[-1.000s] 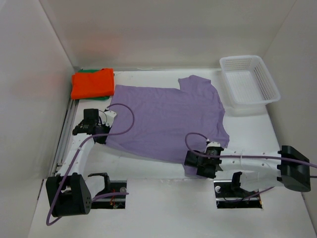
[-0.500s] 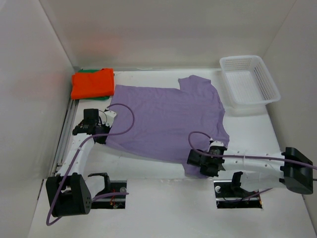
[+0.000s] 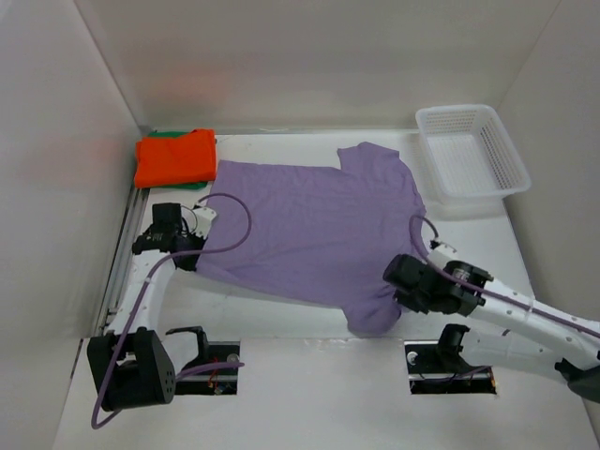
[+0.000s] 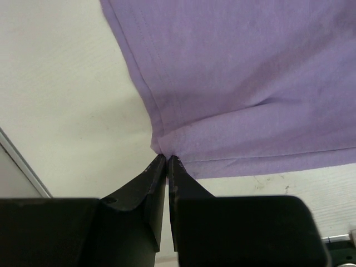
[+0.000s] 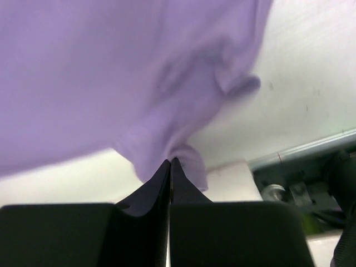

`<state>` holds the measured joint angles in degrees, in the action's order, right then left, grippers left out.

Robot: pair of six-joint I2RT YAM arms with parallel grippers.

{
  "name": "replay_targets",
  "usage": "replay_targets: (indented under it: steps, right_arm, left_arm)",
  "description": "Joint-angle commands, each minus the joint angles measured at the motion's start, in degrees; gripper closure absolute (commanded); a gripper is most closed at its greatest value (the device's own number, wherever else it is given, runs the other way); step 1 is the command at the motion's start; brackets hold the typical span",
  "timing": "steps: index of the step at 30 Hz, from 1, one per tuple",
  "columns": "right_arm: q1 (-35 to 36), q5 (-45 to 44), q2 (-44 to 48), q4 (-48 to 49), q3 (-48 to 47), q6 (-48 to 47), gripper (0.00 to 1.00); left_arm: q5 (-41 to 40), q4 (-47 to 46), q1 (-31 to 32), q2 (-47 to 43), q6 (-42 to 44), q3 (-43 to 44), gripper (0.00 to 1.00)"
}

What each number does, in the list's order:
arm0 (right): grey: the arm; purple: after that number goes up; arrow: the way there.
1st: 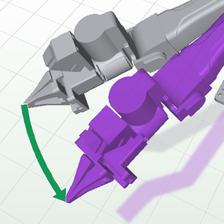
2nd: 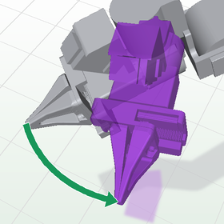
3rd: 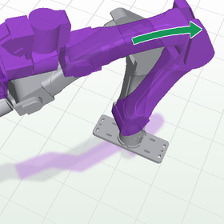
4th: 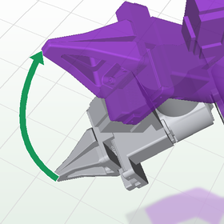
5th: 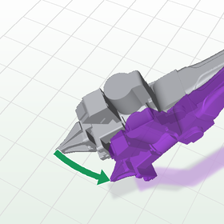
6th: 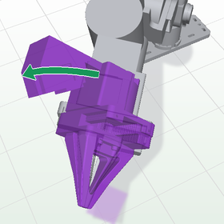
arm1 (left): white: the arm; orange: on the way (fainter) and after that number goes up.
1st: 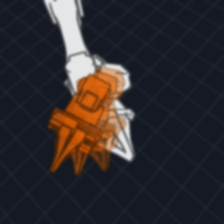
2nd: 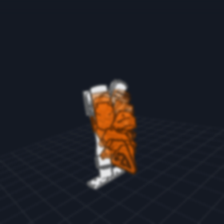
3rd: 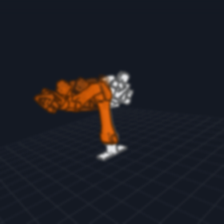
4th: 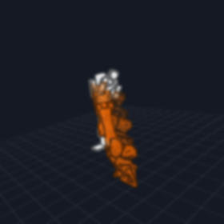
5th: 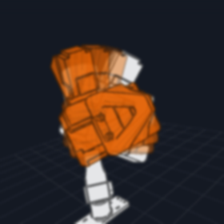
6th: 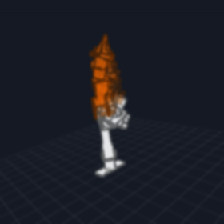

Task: Fold and stack the t-shirts
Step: Grap the side of the flattened tshirt closest away from the robot with both arms

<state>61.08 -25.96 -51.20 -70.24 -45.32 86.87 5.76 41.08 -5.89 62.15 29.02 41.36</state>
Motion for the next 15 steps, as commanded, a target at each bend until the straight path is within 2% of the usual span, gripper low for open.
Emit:
replay_targets:
  steps: [1,5,9,12,15]
  right_arm:
    - [-7.48,-5.68,0.40,1.75,-5.21,-11.07,1.00]
    - [-22.25,-2.71,0.75,13.70,-5.57,-27.43,1.00]
    - [-37.36,4.49,-1.70,26.27,-5.83,-41.32,1.00]
    - [-43.35,8.80,-5.30,31.64,-7.23,-46.86,1.00]
    - [-45.91,10.22,-9.61,35.25,-10.30,-51.00,1.00]
  left_arm:
    - [2.32,-0.48,-0.66,1.21,0.78,5.65,0.96]
    - [2.85,-0.30,-1.80,6.74,0.26,10.74,0.96]
    - [2.94,-0.12,-3.38,12.19,-1.24,16.54,0.97]
    - [3.12,0.14,-3.47,15.71,-2.21,19.97,0.97]
    - [3.12,0.49,-2.95,18.61,-2.91,22.26,0.97]
